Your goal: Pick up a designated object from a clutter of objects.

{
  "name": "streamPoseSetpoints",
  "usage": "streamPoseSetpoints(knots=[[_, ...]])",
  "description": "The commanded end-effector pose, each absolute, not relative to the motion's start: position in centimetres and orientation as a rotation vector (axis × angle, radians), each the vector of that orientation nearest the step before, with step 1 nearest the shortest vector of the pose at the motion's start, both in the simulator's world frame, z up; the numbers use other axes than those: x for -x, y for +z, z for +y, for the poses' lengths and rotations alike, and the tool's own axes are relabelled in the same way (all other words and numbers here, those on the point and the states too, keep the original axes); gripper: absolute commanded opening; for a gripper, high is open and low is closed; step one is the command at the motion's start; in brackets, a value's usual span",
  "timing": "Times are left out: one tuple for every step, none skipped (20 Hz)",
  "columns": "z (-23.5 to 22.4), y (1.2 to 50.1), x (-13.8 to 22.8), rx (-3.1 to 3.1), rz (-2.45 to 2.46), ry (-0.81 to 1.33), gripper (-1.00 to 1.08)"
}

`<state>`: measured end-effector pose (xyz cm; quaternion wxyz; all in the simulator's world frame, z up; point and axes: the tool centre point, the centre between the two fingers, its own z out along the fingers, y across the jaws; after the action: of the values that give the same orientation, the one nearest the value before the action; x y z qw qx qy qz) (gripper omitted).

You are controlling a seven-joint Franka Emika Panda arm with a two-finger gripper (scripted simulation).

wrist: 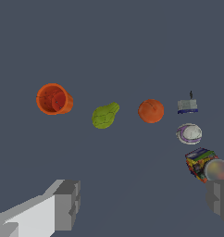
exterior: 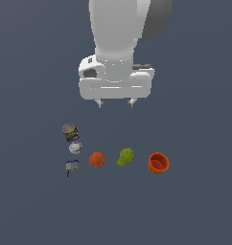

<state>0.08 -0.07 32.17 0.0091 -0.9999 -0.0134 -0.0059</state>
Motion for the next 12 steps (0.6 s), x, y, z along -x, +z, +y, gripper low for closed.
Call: streamPoseSetpoints(knots=[[-0.1,32.2,-0.1,3.123,-0.042,-0.018,1.0],[-0.1,32.2,-0.1,3.123,-0.042,-0.018,1.0],[-0.2,32.2,0.0,3.121,-0.039,-0.017,1.0],[-0.4,32.2,0.0,3.119,-0.037,-0.015,1.0],[-0.6,32.1,0.1,3.117,-0.032,-0.012,1.0],[-1.0,32.1,0.2,3.113,-0.027,-0.009,1.0],[-1.3,32.1,0.2,3.109,-0.021,-0.005,1.0],[-1.5,32.1,0.3,3.106,-0.016,-0.002,1.0],[-1.7,32.1,0.4,3.103,-0.012,0.0,1.0],[-1.8,32.1,0.4,3.102,-0.01,0.001,1.0],[-1.9,32.1,0.4,3.101,-0.008,0.001,1.0],[-1.9,32.1,0.4,3.101,-0.008,0.001,1.0]])
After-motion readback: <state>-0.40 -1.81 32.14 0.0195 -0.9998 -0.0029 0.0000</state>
